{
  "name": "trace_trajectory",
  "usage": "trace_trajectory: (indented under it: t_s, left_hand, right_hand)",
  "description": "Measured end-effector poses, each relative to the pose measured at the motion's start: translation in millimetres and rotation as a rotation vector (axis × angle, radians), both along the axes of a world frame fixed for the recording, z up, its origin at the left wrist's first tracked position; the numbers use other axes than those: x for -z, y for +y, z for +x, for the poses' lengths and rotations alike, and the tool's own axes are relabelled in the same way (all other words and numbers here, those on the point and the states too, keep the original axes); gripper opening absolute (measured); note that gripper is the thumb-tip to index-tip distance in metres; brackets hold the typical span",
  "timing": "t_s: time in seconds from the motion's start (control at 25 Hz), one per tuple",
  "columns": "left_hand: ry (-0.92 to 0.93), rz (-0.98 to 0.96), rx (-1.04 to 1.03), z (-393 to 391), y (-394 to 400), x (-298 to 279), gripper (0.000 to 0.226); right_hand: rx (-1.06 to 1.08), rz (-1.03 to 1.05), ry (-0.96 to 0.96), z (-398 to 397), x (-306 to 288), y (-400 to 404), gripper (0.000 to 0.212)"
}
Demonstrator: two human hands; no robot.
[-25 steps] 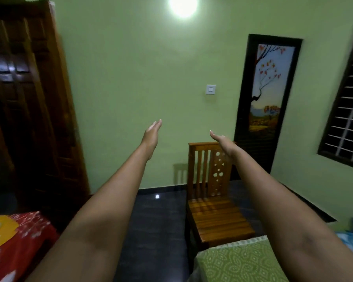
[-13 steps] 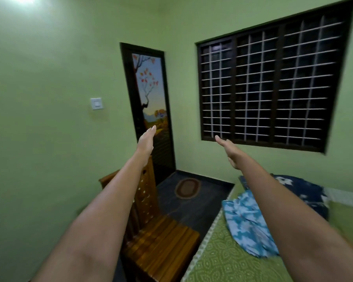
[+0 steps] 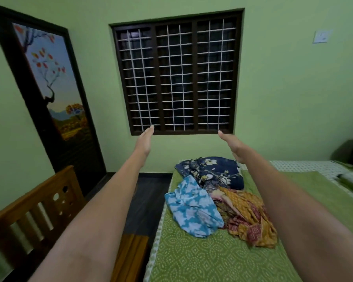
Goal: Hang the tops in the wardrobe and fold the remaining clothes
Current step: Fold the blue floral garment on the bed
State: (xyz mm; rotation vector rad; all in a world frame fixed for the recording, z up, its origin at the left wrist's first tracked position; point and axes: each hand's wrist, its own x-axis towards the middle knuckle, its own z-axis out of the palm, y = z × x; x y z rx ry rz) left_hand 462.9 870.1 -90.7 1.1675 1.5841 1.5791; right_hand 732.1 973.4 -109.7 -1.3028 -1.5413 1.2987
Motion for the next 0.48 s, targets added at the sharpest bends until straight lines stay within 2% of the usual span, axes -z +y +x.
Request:
trace_trajectory:
  t_s: [0.28,0.4,0.48]
  left_hand:
    - [-0.035,-0.199,0.035,-3,131,86,0.053]
    - [-0.096,-0.330,0.016,-5,194,131,0.031]
    - [-0.050,-0.422,0.005,-4,230,178,0.017]
  right_hand:
    - [0.029,-0.167,-0.139,9,85,109,0.071]
    - [0.062,-0.265,-0.162,1,132,165,0.053]
    - [0.077,-0.344,-0.234,-8,173,195,0.041]
